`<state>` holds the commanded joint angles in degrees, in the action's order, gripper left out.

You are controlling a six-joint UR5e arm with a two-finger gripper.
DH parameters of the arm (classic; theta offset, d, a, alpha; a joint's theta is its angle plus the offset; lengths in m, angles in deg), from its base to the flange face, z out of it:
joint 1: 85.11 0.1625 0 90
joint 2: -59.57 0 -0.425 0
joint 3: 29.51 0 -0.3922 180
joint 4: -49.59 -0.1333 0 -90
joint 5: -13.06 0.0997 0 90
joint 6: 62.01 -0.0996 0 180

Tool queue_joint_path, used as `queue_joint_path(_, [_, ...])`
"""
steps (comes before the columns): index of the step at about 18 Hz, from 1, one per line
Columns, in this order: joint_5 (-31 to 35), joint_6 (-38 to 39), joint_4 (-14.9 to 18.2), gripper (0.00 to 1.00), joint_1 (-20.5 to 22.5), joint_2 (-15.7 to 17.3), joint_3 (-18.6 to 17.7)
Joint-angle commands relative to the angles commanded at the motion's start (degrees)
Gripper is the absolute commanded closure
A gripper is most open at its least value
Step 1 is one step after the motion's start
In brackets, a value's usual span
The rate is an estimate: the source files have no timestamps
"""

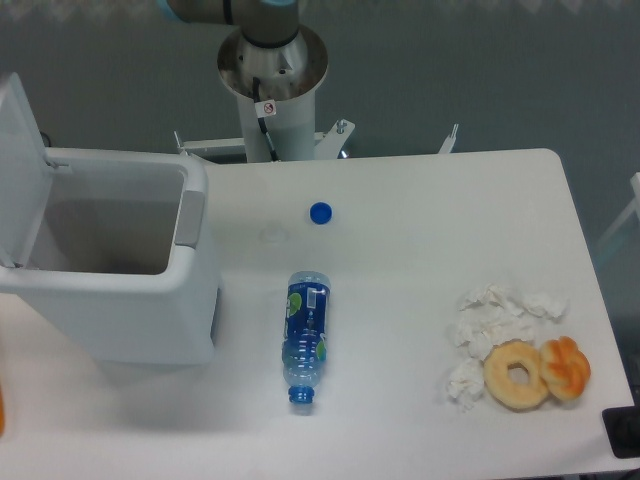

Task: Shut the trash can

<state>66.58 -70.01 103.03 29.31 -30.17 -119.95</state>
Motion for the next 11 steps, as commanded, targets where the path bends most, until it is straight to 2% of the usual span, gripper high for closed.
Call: queue_joint_path(11, [0.7, -3.3, 0.4, 0.0, 5.4, 1.9, -3.9])
